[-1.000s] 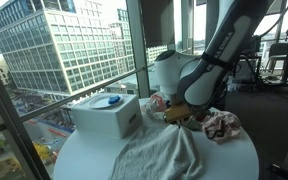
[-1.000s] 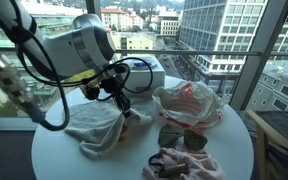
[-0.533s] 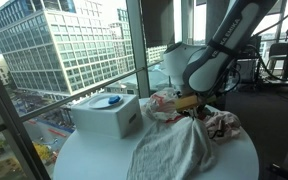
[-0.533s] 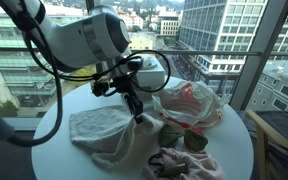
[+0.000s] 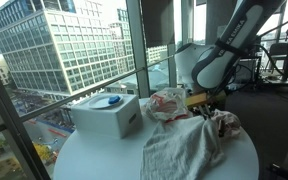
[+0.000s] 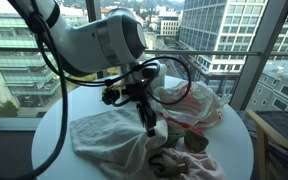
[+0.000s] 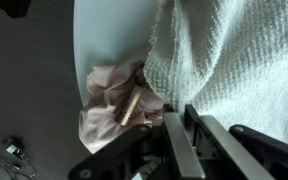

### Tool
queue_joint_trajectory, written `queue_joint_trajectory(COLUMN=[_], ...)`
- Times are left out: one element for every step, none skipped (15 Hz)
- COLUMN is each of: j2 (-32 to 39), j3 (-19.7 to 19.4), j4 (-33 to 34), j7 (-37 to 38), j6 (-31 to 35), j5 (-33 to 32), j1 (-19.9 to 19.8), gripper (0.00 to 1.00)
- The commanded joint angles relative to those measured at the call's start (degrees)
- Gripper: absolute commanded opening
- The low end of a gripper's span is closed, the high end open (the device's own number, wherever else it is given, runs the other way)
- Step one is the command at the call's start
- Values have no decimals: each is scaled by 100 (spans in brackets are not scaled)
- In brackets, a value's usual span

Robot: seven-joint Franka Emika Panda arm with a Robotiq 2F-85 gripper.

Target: Move the yellow container forward, then use the towel to lift the yellow container

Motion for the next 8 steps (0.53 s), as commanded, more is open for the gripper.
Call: queue_joint_trajectory(j2=[-209, -255, -300, -334, -352, -348, -316, -264], j3=[146, 180, 220, 267, 332, 402, 483, 543], j4=[-204, -234, -267, -306, -358, -383, -395, -384], j7=[-391, -504, -613, -737, -902, -1036, -1237, -1333], j6=[-252, -313, -308, -260, -132, -48, 34, 135], j5=[97, 145, 186, 266, 389, 555, 778, 894], j1=[-154, -160, -163, -165, -164, -161, -157, -138], gripper=[50, 57, 66, 73, 81, 88, 95, 100])
